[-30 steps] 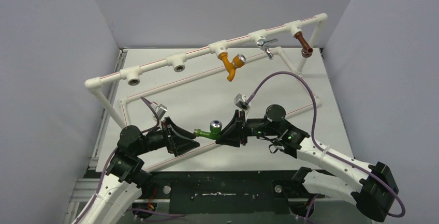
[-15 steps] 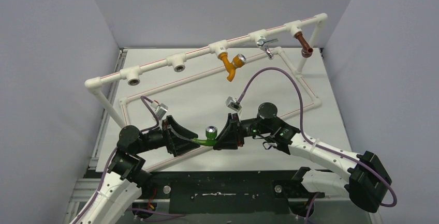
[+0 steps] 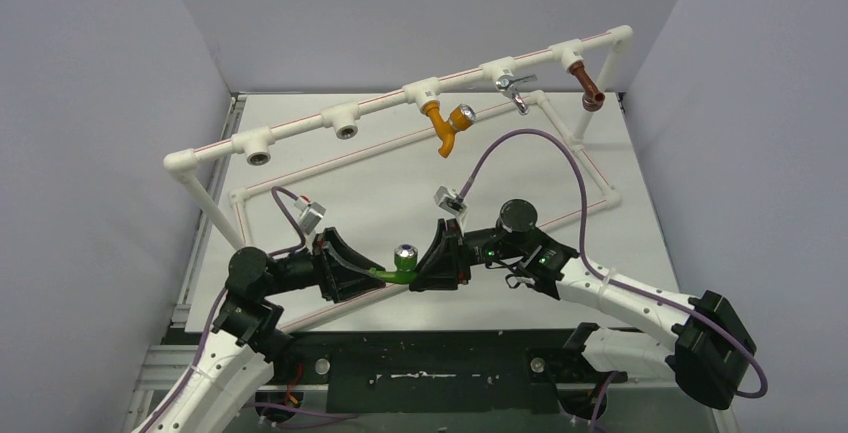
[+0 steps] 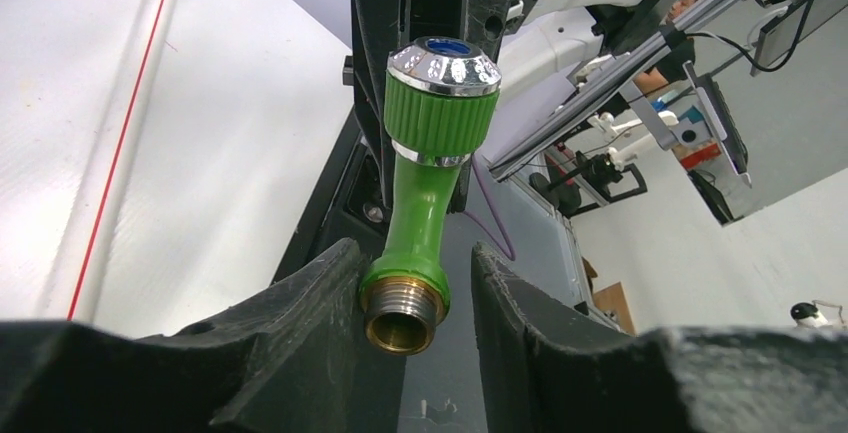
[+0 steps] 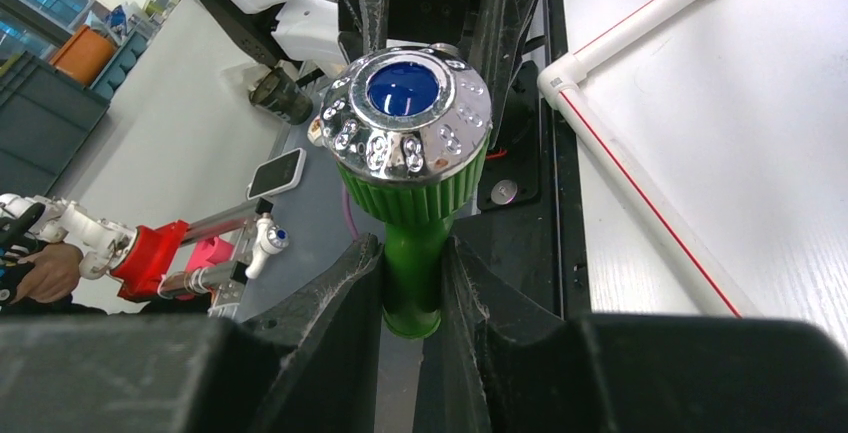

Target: Install the water faucets

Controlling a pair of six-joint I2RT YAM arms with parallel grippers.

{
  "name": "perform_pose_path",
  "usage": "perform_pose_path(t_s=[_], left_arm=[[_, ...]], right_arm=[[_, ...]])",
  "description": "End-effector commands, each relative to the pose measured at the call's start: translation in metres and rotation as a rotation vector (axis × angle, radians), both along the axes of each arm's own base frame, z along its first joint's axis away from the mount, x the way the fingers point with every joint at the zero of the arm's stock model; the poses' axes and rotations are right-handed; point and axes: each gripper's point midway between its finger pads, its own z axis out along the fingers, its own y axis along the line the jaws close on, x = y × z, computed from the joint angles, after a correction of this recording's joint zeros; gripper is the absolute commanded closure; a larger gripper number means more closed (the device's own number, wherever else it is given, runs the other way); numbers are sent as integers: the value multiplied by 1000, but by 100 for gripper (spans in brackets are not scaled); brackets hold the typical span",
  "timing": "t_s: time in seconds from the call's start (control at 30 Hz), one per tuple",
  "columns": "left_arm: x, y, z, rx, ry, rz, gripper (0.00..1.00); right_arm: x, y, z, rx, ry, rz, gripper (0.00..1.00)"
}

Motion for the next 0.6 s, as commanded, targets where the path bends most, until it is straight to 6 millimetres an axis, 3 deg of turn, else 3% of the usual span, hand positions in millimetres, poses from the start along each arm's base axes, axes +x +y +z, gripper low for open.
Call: perform_pose_path(t_s=[0.0, 0.1, 0.2, 0.33, 0.57], left_arm=[[-5, 0, 13, -43, -60, -29, 63], [-8, 0, 14, -54, -63, -40, 77], [-11, 1, 16, -62, -69, -47, 100], [-13, 2, 18, -68, -75, -48, 100], [-10, 4, 19, -85, -72, -16, 100]], right_arm=[[-1, 7, 31, 99, -81, 25, 100], [-2, 8, 30, 99, -78, 29, 100], [-1, 8, 30, 99, -77, 19, 100], [1, 9, 28, 99, -75, -4, 94], [4, 11, 28, 116, -87, -97, 53]])
